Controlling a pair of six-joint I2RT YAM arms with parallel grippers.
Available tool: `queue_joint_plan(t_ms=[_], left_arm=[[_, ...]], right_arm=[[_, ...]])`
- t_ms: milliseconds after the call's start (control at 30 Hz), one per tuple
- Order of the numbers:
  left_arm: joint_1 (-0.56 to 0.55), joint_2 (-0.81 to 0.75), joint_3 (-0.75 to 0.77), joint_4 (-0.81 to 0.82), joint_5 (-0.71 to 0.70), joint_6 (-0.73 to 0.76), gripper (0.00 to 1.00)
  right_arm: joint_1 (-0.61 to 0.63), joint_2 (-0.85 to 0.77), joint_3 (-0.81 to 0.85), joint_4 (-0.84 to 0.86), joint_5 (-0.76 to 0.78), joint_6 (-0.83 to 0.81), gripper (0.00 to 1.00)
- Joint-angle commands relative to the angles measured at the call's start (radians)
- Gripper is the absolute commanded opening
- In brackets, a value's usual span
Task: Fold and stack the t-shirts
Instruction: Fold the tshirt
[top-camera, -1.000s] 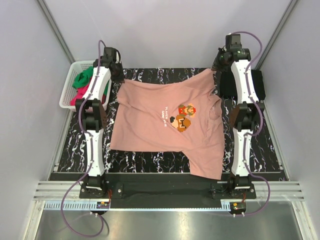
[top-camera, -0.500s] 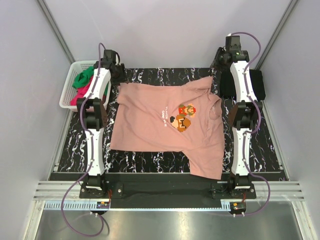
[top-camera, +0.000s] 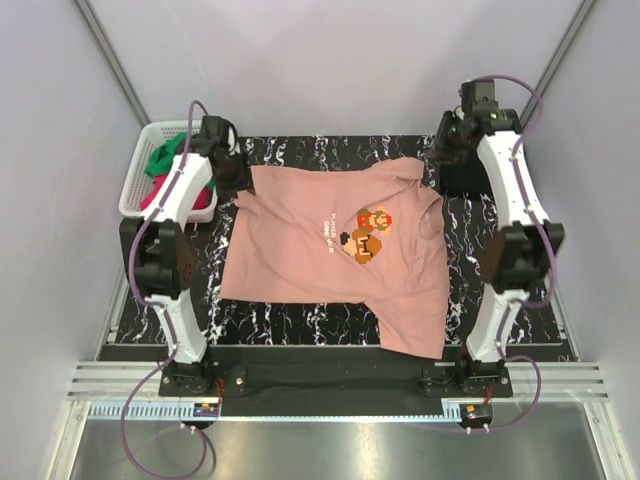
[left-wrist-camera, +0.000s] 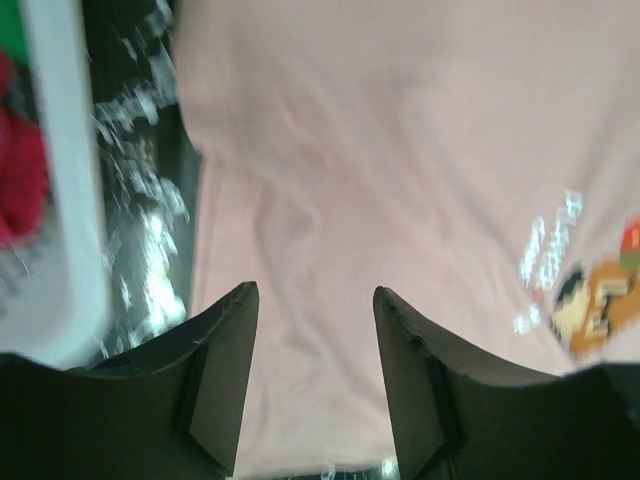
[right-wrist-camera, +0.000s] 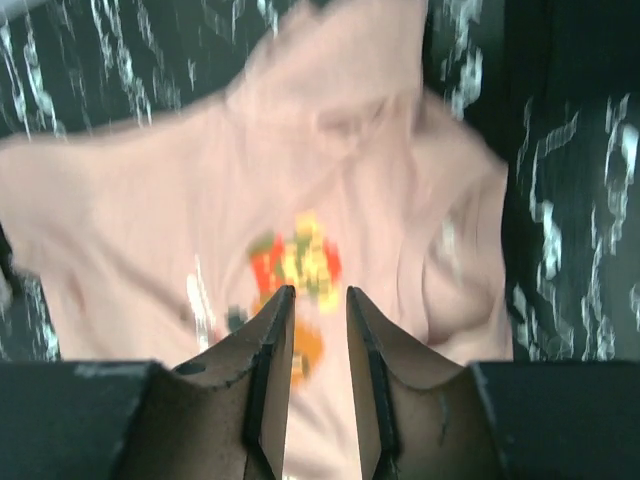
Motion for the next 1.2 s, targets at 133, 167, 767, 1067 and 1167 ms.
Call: queue_joint_plan(t_ms=[133,167,767,1067,1167], left_arm=[[-0.084,-0.219,-0.289,0.04,-0.015,-0.028,0.53],[-0.099,-0.225,-0.299,0.043,-0.024,-0.025,0.53],[-0.116,-0.327,-0.569,0.071,-0.057,-0.081,0.52],[-0.127,-0.458,-0.741,0.054,-0.07,-0.092,0.53],[-0.128,-0.469,-0.777,0.06,-0.08,-0.1,0.53]], right_arm=[[0.045,-0.371,-0.496,0.034,-0.09,0.064,0.36],[0.048,-0.392,-0.575,0.034,-0.105,0.072,0.35],[0.094,-0.578,-0.959,0.003,-0.098,0.152,0.33],[0.11,-0.669,-1.124,0.003,-0.119,0.179,0.31],[0.12,-0.682,-1.162,0.012,-0.118,0.196,0.31]])
